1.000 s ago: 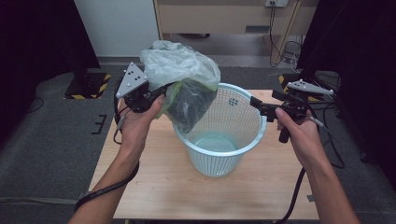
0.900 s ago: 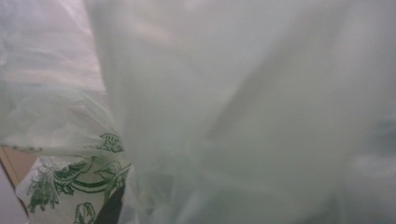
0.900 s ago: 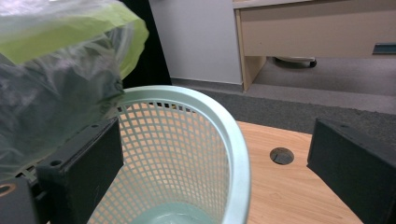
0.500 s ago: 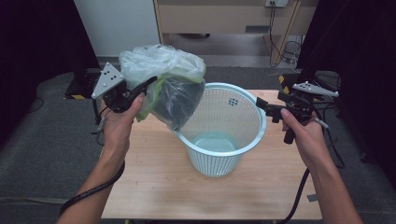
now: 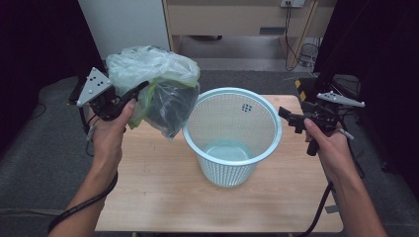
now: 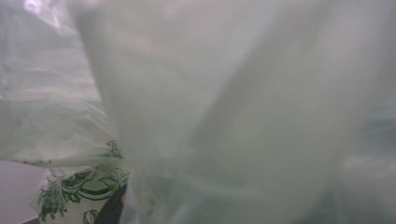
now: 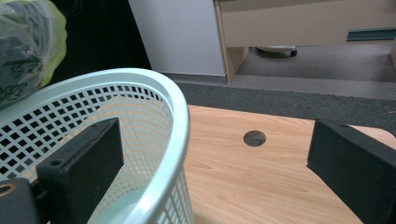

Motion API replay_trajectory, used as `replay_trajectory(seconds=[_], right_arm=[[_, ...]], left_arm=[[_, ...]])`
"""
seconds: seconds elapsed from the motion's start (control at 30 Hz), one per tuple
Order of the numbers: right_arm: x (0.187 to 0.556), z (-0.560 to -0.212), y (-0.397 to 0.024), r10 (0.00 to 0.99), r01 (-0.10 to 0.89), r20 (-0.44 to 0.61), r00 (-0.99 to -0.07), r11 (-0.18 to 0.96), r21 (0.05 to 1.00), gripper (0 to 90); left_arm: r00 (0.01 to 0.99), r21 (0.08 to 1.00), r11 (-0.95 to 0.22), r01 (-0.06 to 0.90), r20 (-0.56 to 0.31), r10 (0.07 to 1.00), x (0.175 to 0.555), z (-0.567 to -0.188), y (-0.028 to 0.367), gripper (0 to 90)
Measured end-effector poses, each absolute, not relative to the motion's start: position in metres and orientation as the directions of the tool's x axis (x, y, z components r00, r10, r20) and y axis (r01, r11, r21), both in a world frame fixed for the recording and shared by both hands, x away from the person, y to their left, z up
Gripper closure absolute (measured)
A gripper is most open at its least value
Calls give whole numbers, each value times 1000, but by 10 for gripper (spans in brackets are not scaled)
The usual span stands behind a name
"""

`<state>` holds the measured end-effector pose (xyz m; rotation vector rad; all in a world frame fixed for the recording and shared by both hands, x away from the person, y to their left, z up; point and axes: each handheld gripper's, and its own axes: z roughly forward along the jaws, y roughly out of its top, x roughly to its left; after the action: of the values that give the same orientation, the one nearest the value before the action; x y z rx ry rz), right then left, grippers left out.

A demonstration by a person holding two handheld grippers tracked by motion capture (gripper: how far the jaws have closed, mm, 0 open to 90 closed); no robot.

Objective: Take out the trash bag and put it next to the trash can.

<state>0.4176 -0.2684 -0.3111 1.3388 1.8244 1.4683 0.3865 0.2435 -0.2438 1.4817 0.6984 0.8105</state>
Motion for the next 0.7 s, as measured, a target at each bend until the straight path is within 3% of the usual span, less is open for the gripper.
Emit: replay_trajectory(seconds=[0.7], right_arm=[[418, -350, -288, 897, 447, 215, -387, -21, 894, 43]], left_arm=[[514, 998, -58, 32, 34, 857, 396, -282, 271, 886]])
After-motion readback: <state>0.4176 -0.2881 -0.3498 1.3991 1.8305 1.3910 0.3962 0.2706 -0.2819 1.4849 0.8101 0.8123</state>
